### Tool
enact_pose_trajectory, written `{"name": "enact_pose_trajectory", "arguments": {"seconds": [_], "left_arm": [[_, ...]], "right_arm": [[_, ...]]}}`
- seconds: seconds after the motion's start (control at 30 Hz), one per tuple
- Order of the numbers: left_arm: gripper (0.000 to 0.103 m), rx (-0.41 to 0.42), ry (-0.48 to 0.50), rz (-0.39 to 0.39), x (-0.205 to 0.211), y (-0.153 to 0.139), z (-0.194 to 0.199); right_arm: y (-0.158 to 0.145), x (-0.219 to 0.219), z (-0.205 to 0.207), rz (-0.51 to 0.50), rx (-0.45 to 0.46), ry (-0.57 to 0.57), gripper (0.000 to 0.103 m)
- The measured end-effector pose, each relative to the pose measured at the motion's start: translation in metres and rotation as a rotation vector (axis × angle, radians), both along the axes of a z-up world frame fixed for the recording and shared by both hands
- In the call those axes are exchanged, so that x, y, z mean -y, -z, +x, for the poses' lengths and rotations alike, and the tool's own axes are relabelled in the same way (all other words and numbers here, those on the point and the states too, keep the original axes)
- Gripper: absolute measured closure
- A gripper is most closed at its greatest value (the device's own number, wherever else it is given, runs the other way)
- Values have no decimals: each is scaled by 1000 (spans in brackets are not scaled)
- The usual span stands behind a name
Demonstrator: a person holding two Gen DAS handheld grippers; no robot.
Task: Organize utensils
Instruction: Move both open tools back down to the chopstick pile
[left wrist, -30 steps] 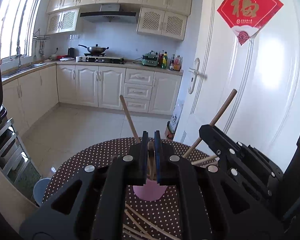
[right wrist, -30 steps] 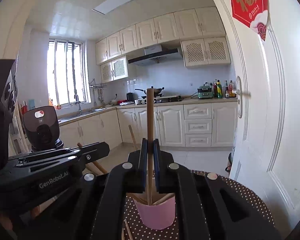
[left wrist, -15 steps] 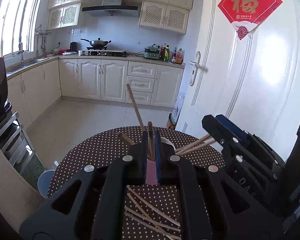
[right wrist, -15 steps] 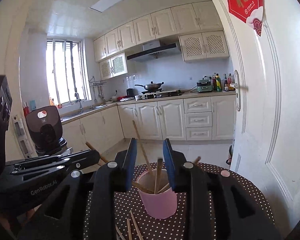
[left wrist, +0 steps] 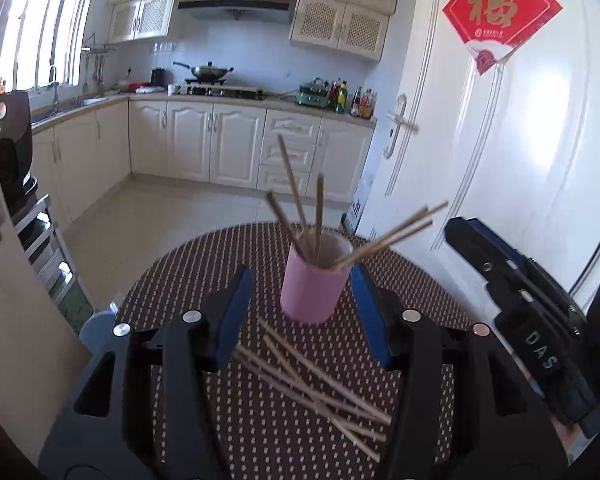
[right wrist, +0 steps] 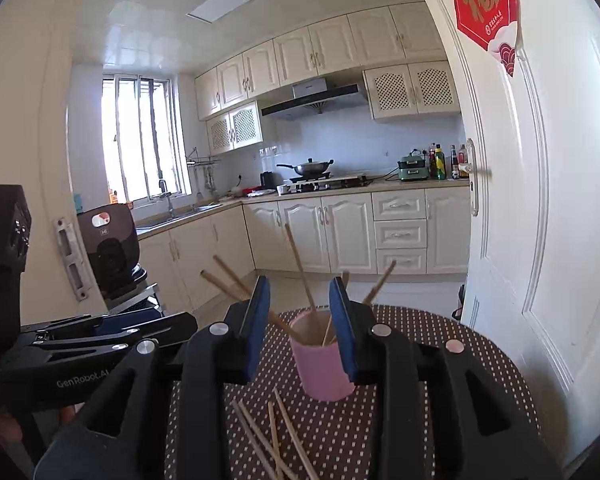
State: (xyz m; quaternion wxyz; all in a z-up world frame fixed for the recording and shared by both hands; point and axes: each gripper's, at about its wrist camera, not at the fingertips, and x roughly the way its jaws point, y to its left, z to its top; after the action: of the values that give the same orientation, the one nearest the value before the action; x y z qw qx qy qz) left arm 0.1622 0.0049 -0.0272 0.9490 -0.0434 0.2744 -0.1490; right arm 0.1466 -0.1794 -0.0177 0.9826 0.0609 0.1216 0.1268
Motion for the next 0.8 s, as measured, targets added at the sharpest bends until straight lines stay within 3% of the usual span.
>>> {"name": "enact_pose_trajectory", "arguments": {"seconds": [0.1, 0.37, 0.6, 0.8], "left_arm": [[47, -41, -1, 13, -2, 9, -7], [42, -241, 0, 31, -3, 54, -10], [41, -428, 7, 37, 8, 102, 3], [41, -537, -8, 19, 11, 132, 17]], "right_arm": [[9, 1, -9, -2, -23, -6, 73], [39, 2, -20, -10, -114, -17, 71], [71, 11, -9, -8, -239, -12, 67], [90, 15, 1, 0, -323, -25, 65]]}}
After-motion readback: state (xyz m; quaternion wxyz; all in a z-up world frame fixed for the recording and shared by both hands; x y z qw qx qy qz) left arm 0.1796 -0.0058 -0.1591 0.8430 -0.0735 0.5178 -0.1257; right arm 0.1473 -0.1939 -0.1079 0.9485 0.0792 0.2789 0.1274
